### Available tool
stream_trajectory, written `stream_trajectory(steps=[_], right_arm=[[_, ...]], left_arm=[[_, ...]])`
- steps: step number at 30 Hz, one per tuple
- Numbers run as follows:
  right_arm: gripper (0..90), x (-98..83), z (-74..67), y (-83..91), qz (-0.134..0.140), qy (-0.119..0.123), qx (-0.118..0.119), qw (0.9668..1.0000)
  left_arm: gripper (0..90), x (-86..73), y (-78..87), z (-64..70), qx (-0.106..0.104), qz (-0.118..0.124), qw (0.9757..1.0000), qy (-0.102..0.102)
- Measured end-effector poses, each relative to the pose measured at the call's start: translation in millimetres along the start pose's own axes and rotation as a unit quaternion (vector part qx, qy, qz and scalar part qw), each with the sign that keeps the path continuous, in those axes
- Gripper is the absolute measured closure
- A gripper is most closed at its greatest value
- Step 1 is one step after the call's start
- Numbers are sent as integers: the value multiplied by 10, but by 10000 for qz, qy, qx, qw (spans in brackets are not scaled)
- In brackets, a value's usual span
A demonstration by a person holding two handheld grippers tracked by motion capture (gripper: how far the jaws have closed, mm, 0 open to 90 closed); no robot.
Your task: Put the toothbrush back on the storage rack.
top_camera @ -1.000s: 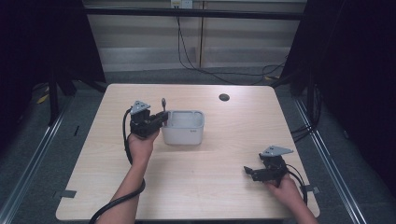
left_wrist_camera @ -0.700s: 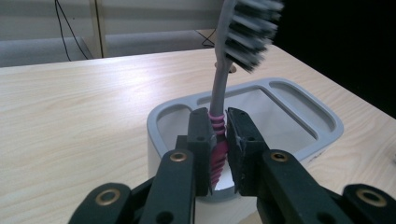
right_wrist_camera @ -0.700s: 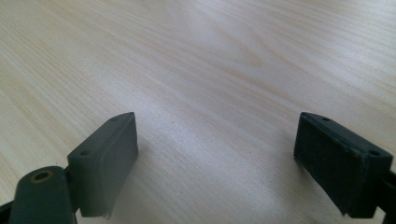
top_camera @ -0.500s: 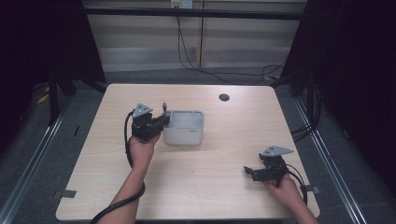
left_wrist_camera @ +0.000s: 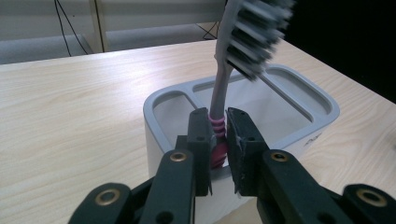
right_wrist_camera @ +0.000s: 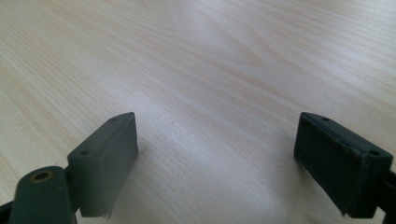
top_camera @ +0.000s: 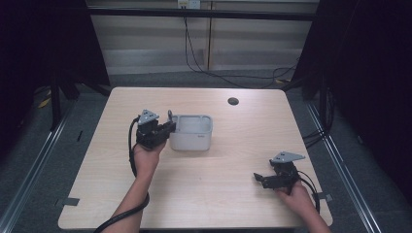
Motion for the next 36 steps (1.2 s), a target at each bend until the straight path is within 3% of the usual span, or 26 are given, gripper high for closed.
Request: stream_trajectory(steps=[16,36], right_arm=[[129,0,0,0,0,1,1,10000],[127,0,0,-1,-3,-2,-1,10000]], left_arm=[[795,-5,50,-15,22,-39,10000,-57],[723,8,127,-78,108,-67,9999,-64]])
Point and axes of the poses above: each handheld gripper's, and its own axes: y roughly backward along the jaws, x roughly out of its top, z roughly to its right, the point moved 6 cm from there along -y, roughly forward along the jaws, and after that the axes turned 6 degrees about -z, right-handed, at the moved point
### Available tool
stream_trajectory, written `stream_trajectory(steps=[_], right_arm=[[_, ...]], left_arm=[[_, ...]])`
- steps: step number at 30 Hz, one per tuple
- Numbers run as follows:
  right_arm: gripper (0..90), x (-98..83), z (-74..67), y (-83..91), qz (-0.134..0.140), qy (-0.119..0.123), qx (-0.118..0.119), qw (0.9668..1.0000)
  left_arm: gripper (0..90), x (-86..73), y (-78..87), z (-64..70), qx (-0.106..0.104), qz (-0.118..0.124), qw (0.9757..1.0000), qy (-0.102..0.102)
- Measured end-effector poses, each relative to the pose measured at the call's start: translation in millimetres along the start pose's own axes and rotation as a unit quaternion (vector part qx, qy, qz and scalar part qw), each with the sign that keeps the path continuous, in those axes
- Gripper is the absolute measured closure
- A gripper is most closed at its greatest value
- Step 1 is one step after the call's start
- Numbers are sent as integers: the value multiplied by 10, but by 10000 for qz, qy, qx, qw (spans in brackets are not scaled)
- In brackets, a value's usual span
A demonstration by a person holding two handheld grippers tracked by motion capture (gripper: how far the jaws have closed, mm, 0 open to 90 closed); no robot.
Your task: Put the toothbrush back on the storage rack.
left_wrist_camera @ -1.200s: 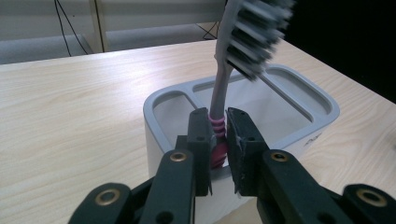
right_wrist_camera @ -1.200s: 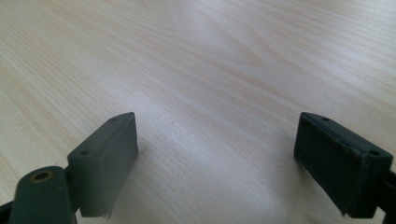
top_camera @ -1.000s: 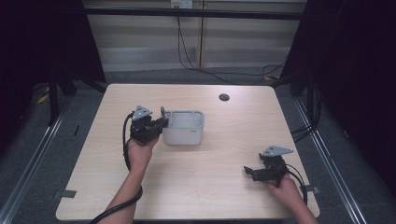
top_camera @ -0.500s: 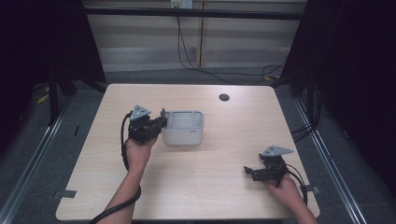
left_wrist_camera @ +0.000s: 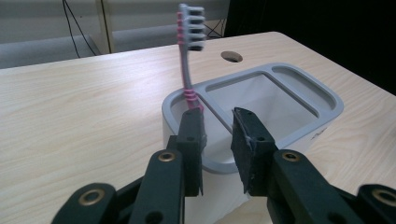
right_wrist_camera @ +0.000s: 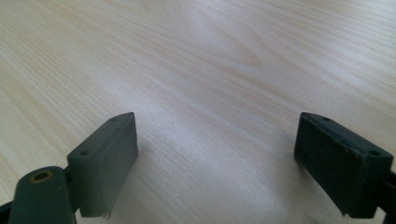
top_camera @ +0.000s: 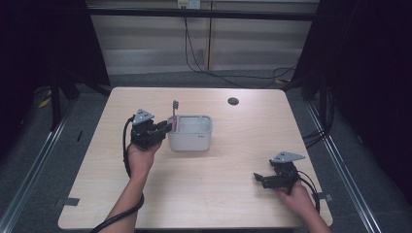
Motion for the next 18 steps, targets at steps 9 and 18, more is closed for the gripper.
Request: stream_trajectory(steps=[9,18], right_arm=[[127,0,0,0,0,-1,0,10000],[127,0,0,0,0,-2,1,10000]], left_arm=[[598,-28,22,-36,147,-112,9998,33],[445,-14,57,-74,238,-132,9996,30]])
Point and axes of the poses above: each handheld gripper's, and its own axes: y roughly backward along the jaws, x roughly out of its top, z roughly to its right, the point moved 6 cm from there along -y, roughly forward along the jaws, and after that the axes turned 6 degrees about -z, right-handed, at the moved point
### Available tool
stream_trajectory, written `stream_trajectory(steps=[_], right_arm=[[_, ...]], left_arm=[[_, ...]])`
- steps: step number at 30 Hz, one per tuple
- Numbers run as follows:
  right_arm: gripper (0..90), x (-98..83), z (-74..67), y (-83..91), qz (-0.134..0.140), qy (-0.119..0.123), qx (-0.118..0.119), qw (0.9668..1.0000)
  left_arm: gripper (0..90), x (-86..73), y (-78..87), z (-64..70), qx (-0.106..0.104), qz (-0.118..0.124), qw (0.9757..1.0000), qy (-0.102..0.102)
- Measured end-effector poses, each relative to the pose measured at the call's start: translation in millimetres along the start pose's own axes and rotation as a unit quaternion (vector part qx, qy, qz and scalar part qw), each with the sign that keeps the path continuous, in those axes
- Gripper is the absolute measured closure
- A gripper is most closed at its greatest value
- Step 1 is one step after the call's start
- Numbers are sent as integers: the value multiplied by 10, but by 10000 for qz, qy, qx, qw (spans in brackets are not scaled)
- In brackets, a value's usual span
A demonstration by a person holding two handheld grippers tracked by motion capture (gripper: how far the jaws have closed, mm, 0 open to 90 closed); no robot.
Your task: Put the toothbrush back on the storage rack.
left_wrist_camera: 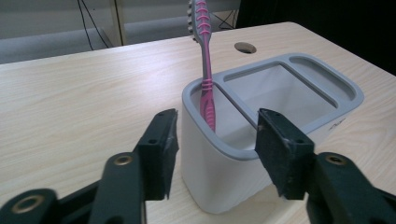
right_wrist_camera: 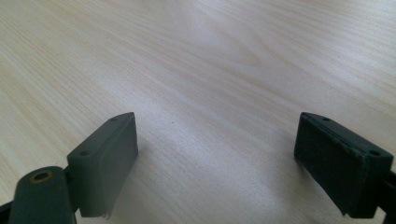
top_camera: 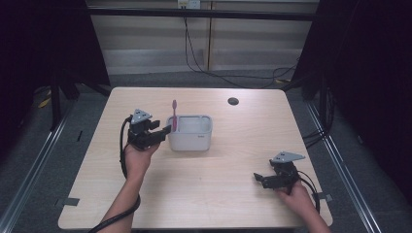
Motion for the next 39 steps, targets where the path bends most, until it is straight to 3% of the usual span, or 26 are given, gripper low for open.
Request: stream_trajectory(steps=[14,39], right_arm=[[128,0,0,0,0,1,0,10000],[127,0,1,0,2,3,-8,10000]], left_arm=[[281,-13,42,-54,-7,-62,10000,-29],[264,-118,179,-93,-30,-146,9998,-120]])
Point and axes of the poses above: each handheld gripper's, and its own axes: y roughly backward along the jaws, x roughly out of its top, z roughly to its right, the point moved 6 cm from there along -y, roughly forward along the jaws, and after that the axes turned 6 degrees about -z, right-handed, at the moved point
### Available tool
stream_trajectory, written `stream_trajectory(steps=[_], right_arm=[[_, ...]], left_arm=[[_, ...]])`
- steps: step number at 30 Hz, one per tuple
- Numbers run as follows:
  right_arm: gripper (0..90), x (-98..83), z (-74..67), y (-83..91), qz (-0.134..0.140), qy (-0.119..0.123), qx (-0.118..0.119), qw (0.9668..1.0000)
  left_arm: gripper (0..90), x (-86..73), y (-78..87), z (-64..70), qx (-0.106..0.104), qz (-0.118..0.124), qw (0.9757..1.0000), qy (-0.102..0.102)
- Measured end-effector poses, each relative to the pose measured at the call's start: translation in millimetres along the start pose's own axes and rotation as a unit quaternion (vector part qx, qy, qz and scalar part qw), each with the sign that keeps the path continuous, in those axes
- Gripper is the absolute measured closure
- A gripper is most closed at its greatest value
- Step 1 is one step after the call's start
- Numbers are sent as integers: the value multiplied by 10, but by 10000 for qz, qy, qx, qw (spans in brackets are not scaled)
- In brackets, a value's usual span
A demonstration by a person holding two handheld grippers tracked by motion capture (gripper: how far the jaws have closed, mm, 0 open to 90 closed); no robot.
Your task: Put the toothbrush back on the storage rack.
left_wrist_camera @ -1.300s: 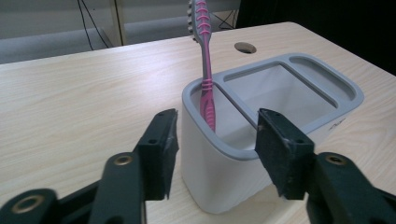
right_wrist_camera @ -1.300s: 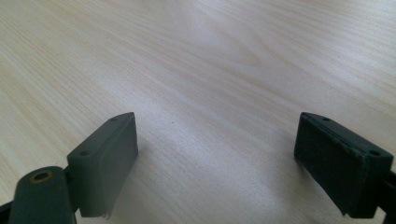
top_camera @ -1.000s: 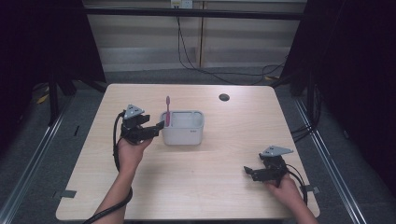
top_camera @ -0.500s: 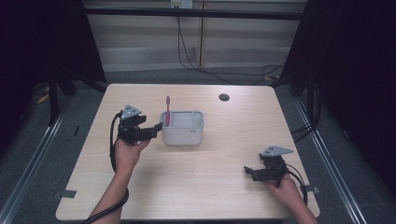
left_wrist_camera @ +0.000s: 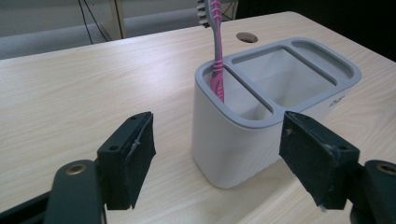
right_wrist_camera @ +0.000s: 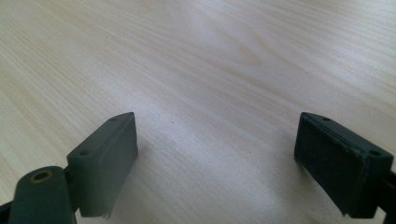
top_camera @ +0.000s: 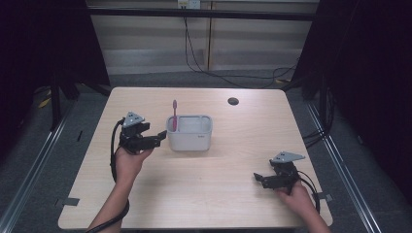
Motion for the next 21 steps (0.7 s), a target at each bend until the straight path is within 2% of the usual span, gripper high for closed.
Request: stream_trajectory(steps=[11,21], right_arm=[[127,0,0,0,0,-3,1,10000],[127,0,0,0,0,-1,-1,10000]], left_arm=[[263,-105,8,-31,-34,-34,10000,23],[259,-240,14,-101,42,-86,9999,76]])
Point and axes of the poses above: each handheld gripper's, and its own axes: y roughly backward along the jaws, x roughly out of its top, z roughly to its right, the point moved 6 cm from there along -y, roughly forward along the jaws, and after that the axes turned 6 degrees about -z, right-handed, at the moved point
